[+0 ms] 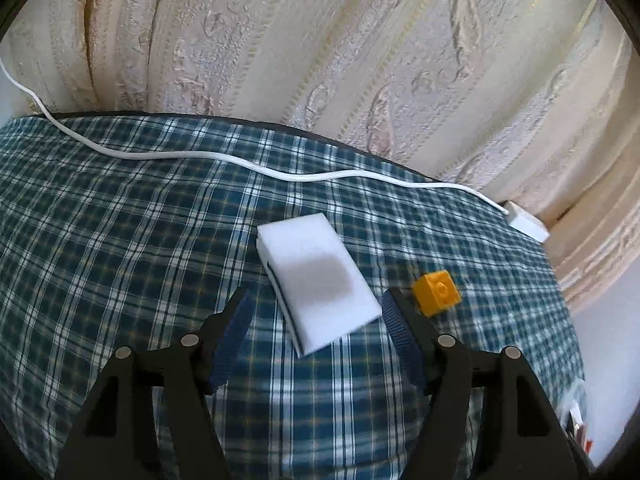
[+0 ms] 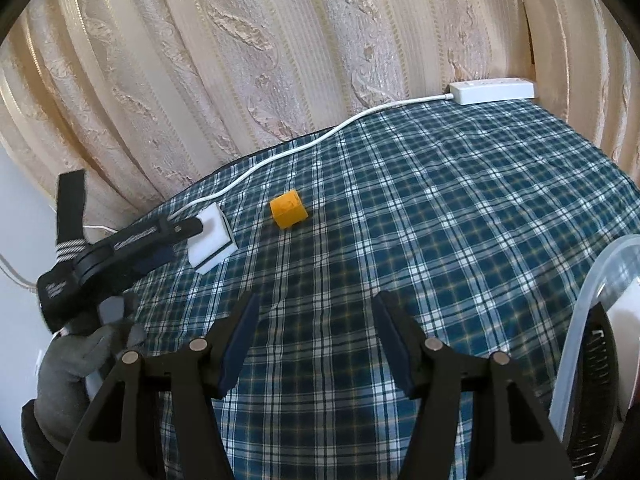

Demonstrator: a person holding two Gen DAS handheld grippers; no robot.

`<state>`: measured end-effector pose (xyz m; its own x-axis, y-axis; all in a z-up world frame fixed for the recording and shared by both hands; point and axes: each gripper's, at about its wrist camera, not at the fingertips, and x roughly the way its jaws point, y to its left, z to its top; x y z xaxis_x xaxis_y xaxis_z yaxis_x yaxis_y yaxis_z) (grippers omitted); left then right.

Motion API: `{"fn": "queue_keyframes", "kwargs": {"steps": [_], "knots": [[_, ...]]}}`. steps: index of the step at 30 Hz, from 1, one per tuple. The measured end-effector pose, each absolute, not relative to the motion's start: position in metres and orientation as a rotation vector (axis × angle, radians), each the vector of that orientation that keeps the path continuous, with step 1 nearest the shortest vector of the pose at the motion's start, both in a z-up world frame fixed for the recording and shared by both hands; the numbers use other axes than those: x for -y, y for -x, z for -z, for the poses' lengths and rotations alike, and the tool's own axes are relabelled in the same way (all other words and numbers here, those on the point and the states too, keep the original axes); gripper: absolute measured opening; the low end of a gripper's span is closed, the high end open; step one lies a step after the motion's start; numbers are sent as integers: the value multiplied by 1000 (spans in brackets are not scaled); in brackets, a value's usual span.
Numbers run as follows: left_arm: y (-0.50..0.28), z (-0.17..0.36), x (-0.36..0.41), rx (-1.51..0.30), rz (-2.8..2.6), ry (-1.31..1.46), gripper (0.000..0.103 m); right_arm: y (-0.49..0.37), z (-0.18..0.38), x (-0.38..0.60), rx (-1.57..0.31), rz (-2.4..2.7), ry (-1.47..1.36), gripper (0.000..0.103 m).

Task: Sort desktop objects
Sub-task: 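Close the left gripper around the white sponge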

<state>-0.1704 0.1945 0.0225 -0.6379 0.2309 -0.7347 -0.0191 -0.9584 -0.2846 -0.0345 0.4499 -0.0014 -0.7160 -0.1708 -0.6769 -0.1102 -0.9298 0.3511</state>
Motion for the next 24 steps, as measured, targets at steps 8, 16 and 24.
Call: {"fn": "queue_keyframes", "kwargs": {"steps": [8,16,24], "knots": [[187,-12,-213,294,-2748,1258,81,38,7,-449,561,2808,-1192,64],[198,2,-211,237,-2751,1328,81,48,6,-443,478,2816,-1219,64],[192,0,-197,241,-2657,1289,61,78,5,-429,405,2817,-1227,64]]}}
